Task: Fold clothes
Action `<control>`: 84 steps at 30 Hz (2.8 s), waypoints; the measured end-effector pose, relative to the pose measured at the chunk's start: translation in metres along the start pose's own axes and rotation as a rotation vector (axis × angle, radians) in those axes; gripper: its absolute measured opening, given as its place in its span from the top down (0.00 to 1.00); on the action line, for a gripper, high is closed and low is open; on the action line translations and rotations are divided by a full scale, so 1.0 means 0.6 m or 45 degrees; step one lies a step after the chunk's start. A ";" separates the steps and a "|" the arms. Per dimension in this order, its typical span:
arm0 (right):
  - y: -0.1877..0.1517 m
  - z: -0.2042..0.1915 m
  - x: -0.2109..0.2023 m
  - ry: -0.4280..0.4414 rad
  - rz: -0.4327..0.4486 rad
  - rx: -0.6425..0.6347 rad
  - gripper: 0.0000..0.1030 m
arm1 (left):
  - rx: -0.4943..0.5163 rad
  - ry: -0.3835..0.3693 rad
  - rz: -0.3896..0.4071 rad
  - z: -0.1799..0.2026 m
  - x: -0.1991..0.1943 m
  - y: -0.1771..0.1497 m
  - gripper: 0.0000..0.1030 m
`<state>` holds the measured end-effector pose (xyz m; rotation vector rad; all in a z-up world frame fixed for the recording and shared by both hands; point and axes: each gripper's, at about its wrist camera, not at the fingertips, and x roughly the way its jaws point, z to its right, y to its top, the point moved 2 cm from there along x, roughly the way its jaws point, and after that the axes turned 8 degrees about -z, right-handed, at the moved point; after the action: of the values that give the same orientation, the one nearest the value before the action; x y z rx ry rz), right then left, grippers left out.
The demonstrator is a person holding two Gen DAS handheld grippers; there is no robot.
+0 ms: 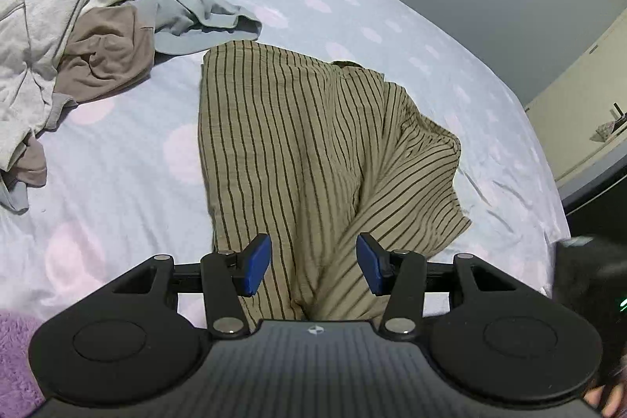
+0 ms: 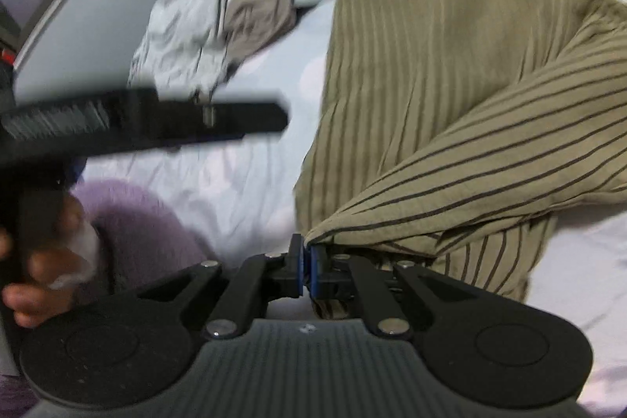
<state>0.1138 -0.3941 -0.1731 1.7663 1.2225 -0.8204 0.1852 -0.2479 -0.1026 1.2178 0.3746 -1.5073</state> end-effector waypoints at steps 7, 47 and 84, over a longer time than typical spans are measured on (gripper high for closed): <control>-0.025 0.016 0.069 -0.056 -0.082 0.022 0.95 | -0.006 0.018 -0.016 -0.001 0.009 -0.001 0.55; -0.041 0.293 -0.119 -0.978 -0.039 -0.841 0.53 | 0.280 0.411 -0.096 -0.020 0.169 0.166 0.54; 0.199 0.034 -0.104 -1.445 0.084 -1.818 0.98 | 0.177 0.319 0.032 -0.120 0.181 0.203 0.67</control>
<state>0.2061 -0.4613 -0.0984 0.0605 0.5671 -0.4750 0.3405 -0.2926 -0.1782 1.5229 0.4231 -1.3808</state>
